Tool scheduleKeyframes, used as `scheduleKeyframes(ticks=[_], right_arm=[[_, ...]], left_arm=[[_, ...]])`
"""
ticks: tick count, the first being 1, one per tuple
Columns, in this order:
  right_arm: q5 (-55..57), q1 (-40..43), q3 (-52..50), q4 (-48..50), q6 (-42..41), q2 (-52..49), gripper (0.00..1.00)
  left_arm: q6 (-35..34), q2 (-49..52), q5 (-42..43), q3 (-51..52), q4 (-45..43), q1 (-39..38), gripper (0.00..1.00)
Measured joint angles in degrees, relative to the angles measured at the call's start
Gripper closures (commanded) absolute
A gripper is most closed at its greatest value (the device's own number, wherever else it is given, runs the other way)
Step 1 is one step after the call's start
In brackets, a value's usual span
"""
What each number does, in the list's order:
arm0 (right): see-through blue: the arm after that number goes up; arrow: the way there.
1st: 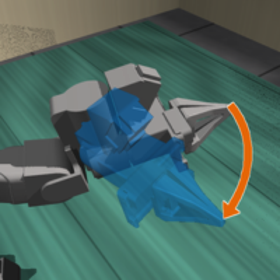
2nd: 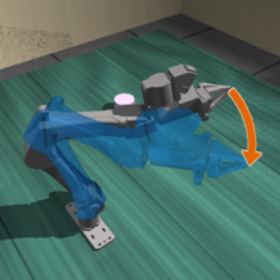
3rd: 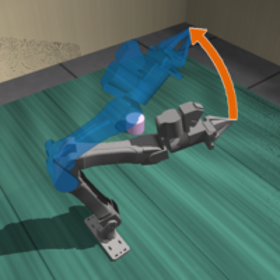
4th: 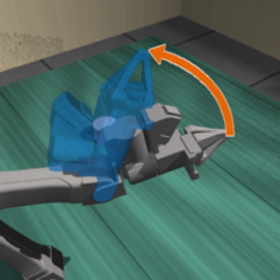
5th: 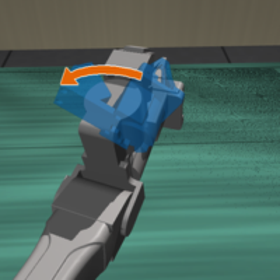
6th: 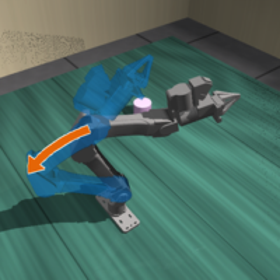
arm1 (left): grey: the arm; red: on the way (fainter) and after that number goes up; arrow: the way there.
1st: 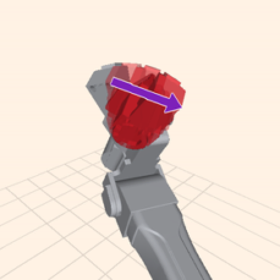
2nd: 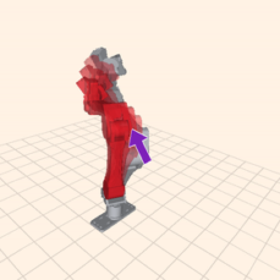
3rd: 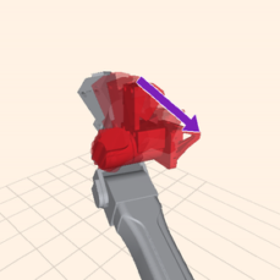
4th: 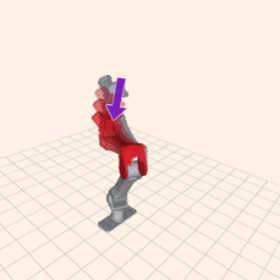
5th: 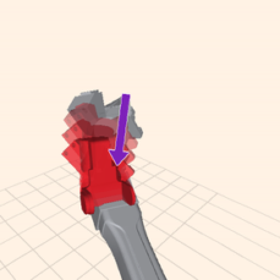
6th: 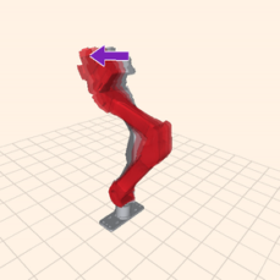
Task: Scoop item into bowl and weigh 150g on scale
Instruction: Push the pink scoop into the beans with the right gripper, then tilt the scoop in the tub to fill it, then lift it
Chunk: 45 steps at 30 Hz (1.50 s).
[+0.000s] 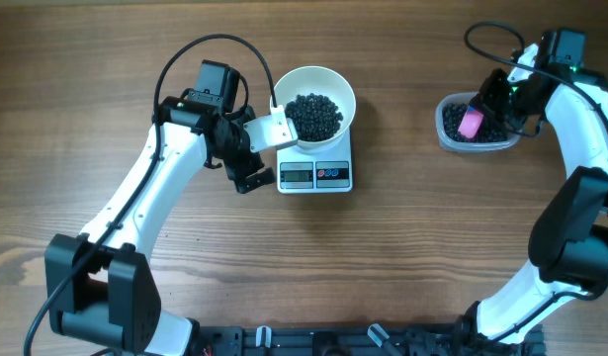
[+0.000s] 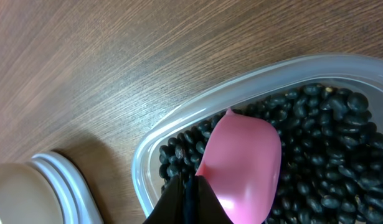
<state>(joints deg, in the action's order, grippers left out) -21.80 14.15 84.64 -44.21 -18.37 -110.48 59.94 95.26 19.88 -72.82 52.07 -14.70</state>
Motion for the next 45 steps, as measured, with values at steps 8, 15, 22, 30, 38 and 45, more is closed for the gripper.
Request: scheduleKeyframes(ticks=[8,15,22,30,38,45], right_arm=[[0.0,0.0,-0.3,2.4,0.7,-0.1,0.96],[-2.5,3.1,-0.3,0.6,8.9,-0.1,0.96],[-14.5,10.1,-1.0,0.8,17.8,-2.0,0.96],[-16.5,11.2,-1.4,1.0,20.0,-2.0,0.96],[-27.7,17.0,-1.4,-0.2,20.2,-2.0,0.96],[-29.6,19.2,-1.4,-1.9,20.2,-2.0,0.96]], left_arm=[[0.0,0.0,0.0,0.0,0.0,0.0,0.0],[0.0,0.0,0.0,0.0,0.0,0.0,0.0],[0.0,0.0,0.0,0.0,0.0,0.0,0.0],[0.0,0.0,0.0,0.0,0.0,0.0,0.0],[0.0,0.0,0.0,0.0,0.0,0.0,0.0],[0.0,0.0,0.0,0.0,0.0,0.0,0.0]])
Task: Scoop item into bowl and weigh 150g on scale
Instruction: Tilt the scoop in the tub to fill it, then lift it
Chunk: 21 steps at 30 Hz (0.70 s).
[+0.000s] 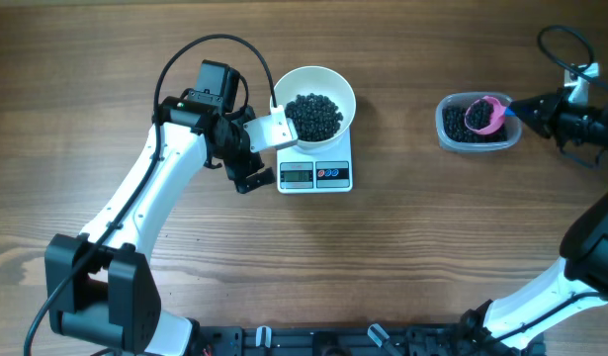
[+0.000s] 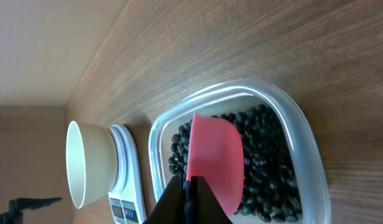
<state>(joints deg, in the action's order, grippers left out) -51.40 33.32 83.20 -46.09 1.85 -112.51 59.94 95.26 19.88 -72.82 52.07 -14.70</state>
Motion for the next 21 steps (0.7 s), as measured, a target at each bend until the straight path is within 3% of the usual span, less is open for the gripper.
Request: scheduleKeyframes(ticks=[21], right_arm=[[0.9,0.6,0.0,-3.0,-2.6,0.0,0.96]], left_arm=[[0.0,0.0,0.0,0.0,0.0,0.0,0.0]])
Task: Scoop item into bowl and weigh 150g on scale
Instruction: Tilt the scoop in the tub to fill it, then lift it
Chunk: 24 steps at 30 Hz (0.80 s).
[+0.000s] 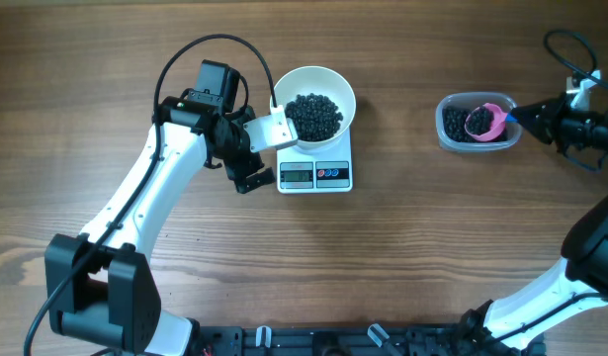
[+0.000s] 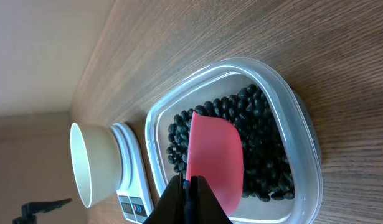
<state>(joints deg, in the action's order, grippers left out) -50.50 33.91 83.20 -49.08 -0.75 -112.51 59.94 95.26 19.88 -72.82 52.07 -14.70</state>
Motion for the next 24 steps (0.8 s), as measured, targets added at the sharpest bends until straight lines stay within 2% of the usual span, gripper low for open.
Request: scheduleKeyframes(ticks=[15,24], right_arm=[[-0.1,0.0,0.7,-1.3,0.9,0.0,0.96],[-4.6,2.3,0.7,-1.1,2.2,0.0,0.96]], left_arm=[[0.0,0.0,0.0,0.0,0.0,0.0,0.0],[0.0,0.0,0.0,0.0,0.0,0.0,0.0]])
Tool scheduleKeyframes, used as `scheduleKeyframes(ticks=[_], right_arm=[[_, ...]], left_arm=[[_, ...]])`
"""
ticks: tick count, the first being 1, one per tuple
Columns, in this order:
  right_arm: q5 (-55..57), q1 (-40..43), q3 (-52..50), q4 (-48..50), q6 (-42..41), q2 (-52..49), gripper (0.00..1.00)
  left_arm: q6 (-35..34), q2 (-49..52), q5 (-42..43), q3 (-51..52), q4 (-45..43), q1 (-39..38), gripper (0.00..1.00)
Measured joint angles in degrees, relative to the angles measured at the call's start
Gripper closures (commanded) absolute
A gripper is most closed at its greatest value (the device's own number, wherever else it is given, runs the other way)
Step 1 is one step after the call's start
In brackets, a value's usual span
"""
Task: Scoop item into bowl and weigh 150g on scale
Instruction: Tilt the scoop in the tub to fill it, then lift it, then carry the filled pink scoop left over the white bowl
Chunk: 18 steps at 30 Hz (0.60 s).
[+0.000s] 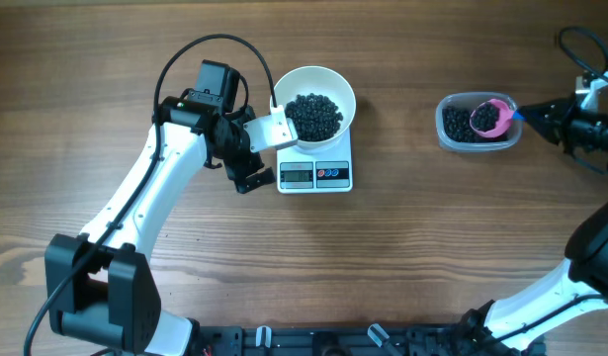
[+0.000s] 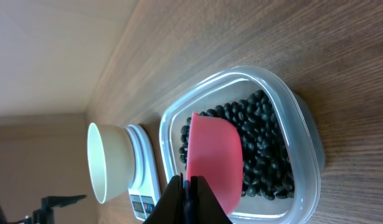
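A white bowl (image 1: 314,87) heaped with black beans (image 1: 314,114) stands on the white scale (image 1: 315,174). My left gripper (image 1: 272,129) sits at the bowl's left rim, its white fingers closed on it. At the far right, a clear container (image 1: 450,135) holds more beans. My right gripper (image 1: 526,114) is shut on the handle of a pink scoop (image 1: 489,117), which carries beans just over the container. In the right wrist view the scoop's underside (image 2: 213,162) hangs above the container (image 2: 306,140), with the bowl (image 2: 107,163) and scale (image 2: 144,186) beyond.
The left arm (image 1: 155,188) stretches from the near left edge to the scale. Bare wooden table (image 1: 402,257) lies between the scale and the container. A black cable (image 1: 580,44) loops above the right arm at the table's right edge.
The scoop with its beans sits slightly further right and a little higher over the container. The left gripper, bowl and scale have not moved.
At first my right gripper held the scoop dipped steeply into the container's beans. Then the arm was out to the right with the scoop lying level and loaded. Since then it has stayed over the container, shifting only slightly. The left gripper stayed at the bowl throughout.
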<state>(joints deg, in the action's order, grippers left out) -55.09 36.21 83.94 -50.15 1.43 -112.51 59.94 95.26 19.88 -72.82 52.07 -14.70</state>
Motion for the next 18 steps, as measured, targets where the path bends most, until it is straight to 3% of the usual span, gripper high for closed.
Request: scheduleKeyframes(ticks=[18], right_arm=[[-13.1,-1.2,0.0,1.0,-0.5,0.0,0.96]], left_arm=[[0.0,0.0,0.0,0.0,0.0,0.0,0.0]])
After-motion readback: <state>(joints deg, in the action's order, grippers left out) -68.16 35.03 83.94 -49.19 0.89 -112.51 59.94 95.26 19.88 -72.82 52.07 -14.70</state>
